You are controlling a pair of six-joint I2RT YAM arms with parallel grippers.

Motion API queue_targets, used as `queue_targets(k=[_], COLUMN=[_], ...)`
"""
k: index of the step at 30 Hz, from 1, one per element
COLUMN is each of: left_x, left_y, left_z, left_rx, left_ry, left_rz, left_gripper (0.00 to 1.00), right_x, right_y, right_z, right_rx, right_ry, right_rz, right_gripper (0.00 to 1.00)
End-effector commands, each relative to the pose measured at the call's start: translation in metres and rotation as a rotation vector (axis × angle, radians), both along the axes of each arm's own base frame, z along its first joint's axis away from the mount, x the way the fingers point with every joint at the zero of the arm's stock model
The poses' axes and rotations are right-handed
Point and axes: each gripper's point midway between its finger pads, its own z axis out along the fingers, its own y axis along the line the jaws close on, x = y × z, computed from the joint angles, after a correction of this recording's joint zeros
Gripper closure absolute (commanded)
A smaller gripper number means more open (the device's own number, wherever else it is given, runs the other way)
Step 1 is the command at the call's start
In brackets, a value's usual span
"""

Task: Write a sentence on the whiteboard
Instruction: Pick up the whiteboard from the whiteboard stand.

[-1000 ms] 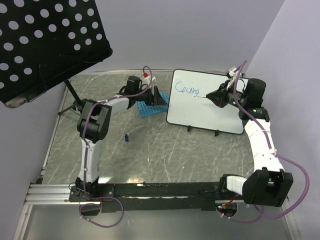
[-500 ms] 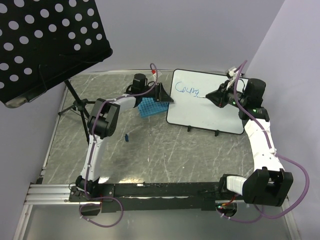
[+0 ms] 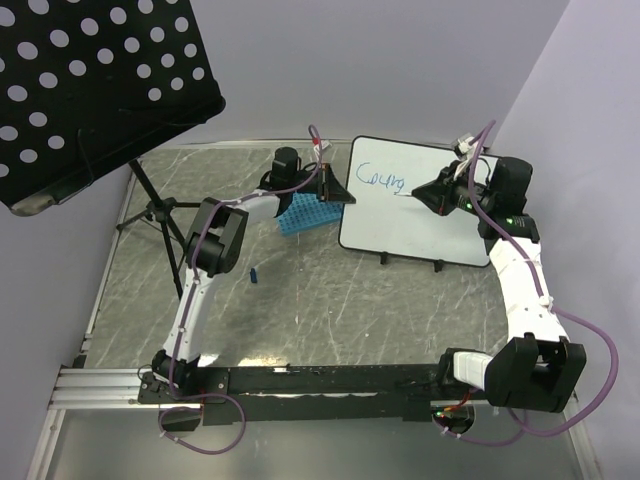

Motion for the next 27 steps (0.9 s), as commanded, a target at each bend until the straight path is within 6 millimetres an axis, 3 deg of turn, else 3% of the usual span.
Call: queue_targets(k=[1, 6, 17, 22, 27], left_x=[-0.008, -0.011, -0.012, -0.012, -0.013], left_y=[-0.005, -0.002, 0.003, 0.001, -0.002], left_z=[0.078, 0.112, 0.142, 0.138, 0.116], left_rx=[-0.098, -0.142, -0.234, -0.217, -0.163], left_ry=[-0.208, -0.289, -0.371, -0.371, -0.355], left_rz=[0.007, 0.046, 0.137, 0.158, 0.21], left_gripper=[0.99, 0.99, 0.99, 0.99, 0.99], right_x=[-0.001, -0.004, -0.008, -0.01, -0.009], right_y=[0.0, -0.002, -0.005, -0.005, -0.006], right_z=[0.012, 0.015, 0.022, 0.023, 0.022], right_rx=[0.003, 0.008, 0.02, 0.023, 0.024], right_ry=[-0.053, -0.06, -0.073, -0.077, -0.076], right_rz=[0.016, 0.013, 0.016, 0.018, 0.018], right_gripper=[1.0, 1.0, 1.0, 1.0, 1.0])
